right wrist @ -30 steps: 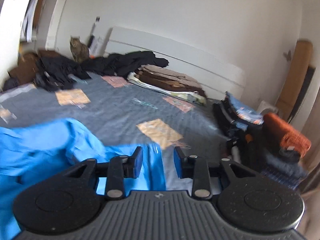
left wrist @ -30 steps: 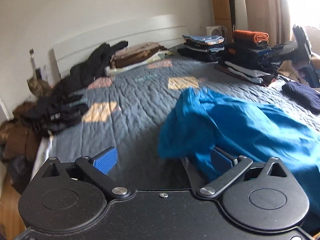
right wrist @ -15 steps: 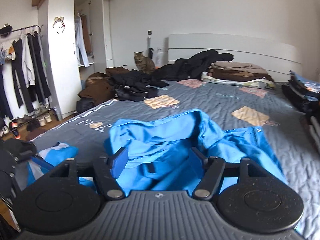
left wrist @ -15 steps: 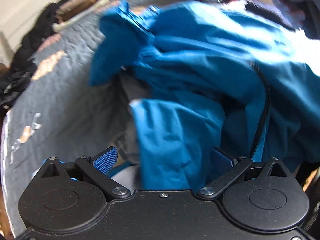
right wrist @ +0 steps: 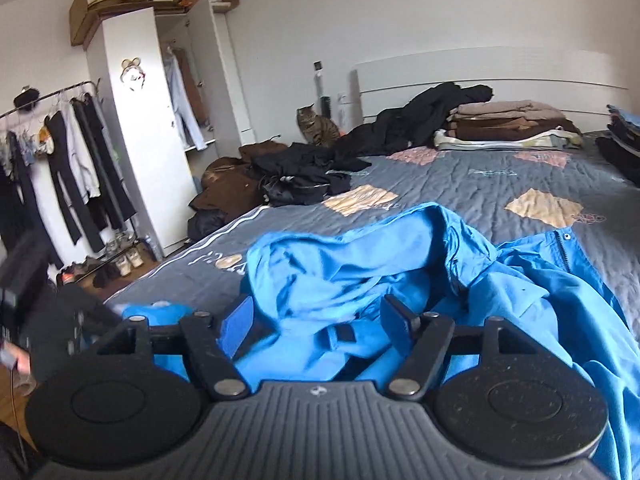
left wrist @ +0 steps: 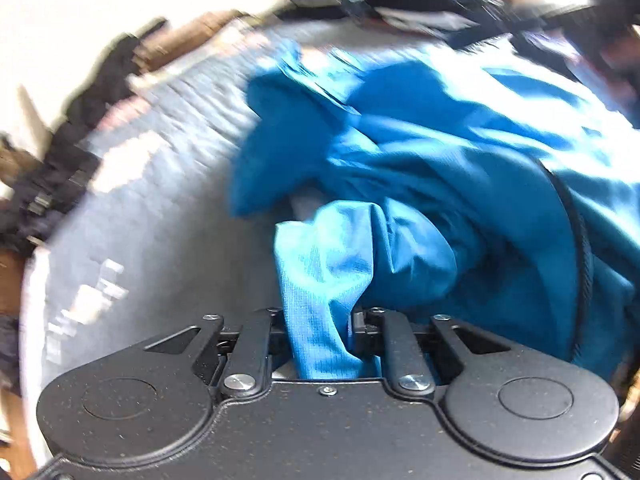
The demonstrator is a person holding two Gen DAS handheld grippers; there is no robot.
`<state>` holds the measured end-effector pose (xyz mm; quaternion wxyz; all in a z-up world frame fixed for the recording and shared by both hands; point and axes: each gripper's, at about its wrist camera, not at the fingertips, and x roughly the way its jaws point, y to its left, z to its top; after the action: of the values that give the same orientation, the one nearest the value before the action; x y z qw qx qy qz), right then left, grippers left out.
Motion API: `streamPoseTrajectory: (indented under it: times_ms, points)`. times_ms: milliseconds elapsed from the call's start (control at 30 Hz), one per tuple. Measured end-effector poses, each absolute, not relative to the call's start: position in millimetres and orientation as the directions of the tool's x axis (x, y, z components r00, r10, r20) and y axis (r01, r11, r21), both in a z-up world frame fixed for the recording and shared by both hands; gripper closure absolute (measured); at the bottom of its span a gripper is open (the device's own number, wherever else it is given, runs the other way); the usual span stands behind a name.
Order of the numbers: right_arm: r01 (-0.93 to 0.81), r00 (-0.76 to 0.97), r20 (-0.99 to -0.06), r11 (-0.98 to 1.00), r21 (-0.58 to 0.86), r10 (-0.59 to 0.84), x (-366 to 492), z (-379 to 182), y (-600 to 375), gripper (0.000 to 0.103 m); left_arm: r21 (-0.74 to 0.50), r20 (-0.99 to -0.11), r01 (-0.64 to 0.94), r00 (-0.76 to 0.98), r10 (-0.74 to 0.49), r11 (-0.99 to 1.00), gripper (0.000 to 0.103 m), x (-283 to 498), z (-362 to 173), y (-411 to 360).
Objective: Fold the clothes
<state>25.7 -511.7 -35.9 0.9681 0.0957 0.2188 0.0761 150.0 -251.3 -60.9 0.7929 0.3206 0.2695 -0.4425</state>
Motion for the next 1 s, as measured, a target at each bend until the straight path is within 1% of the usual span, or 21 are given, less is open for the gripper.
streamPoseTrajectory:
  times_ms: [133,300,433,500,567,600,667,700,733,767,800,833,900,1000]
  points:
    - [-0.123,0.89,-0.398,0.959,0.256,0.221,26.7,-34.9,-509.4,0.033,0.361,-0.576,0.745,0.651,-0.495,0.561,0.091,190.6,-18.7,-241.8]
    - [-0.139,0.899,-0.369,0.954,0.266,0.234,26.3,-31.5,-502.9,0.033,0.429,-0.419,0.53,0.834,-0.358,0.732,0.091,250.7,20.8,-250.1]
    - [-0.143,0.91,-0.337,0.945,0.293,0.242,26.1,-29.7,-502.8,0.033,0.438,-0.385,0.399,0.893,-0.233,0.805,0.091,308.2,34.4,-262.5]
    - [-0.148,0.913,-0.326,0.943,0.297,0.246,25.7,-28.5,-501.7,0.033,0.456,-0.443,0.369,0.883,-0.153,0.81,0.09,332.8,21.5,-270.4]
    - [-0.156,0.912,-0.326,0.945,0.289,0.25,27.3,-29.6,-499.1,0.033,0.476,-0.509,0.347,0.858,-0.068,0.808,0.083,357.1,7.0,-277.6]
    - [-0.158,0.909,-0.331,0.944,0.289,0.253,29.0,-31.3,-498.2,0.032,0.479,-0.542,0.356,0.839,-0.049,0.802,0.082,361.5,-1.0,-279.1]
    - [-0.16,0.903,-0.341,0.941,0.298,0.262,32.4,-35.6,-497.4,0.032,0.465,-0.595,0.399,0.802,-0.055,0.79,0.075,355.9,-15.8,-277.9]
    - [-0.161,0.899,-0.347,0.939,0.303,0.266,33.8,-37.7,-497.1,0.032,0.451,-0.594,0.417,0.8,-0.083,0.79,0.072,346.7,-18.0,-272.0]
    - [-0.161,0.896,-0.354,0.938,0.306,0.269,34.9,-39.9,-497.0,0.032,0.439,-0.587,0.431,0.802,-0.112,0.789,0.055,336.9,-18.5,-264.2]
    - [-0.161,0.892,-0.361,0.938,0.308,0.272,35.8,-41.7,-496.7,0.032,0.43,-0.573,0.445,0.807,-0.144,0.786,0.032,324.8,-17.3,-255.3]
    - [-0.162,0.889,-0.367,0.937,0.308,0.274,36.3,-43.2,-496.1,0.032,0.423,-0.555,0.458,0.813,-0.177,0.782,0.024,311.2,-15.0,-245.8]
    - [-0.162,0.886,-0.372,0.937,0.311,0.276,36.7,-44.4,-495.7,0.032,0.413,-0.543,0.475,0.813,-0.208,0.777,0.022,296.3,-12.2,-235.0]
    - [-0.162,0.883,-0.374,0.933,0.321,0.282,36.9,-46.0,-494.6,0.032,0.385,-0.534,0.506,0.805,-0.261,0.772,0.022,266.9,-6.0,-213.2]
    - [-0.178,0.876,-0.374,0.925,0.336,0.304,36.7,-45.0,-486.7,0.032,0.317,-0.543,0.546,0.775,-0.324,0.775,0.021,227.4,3.8,-177.1]
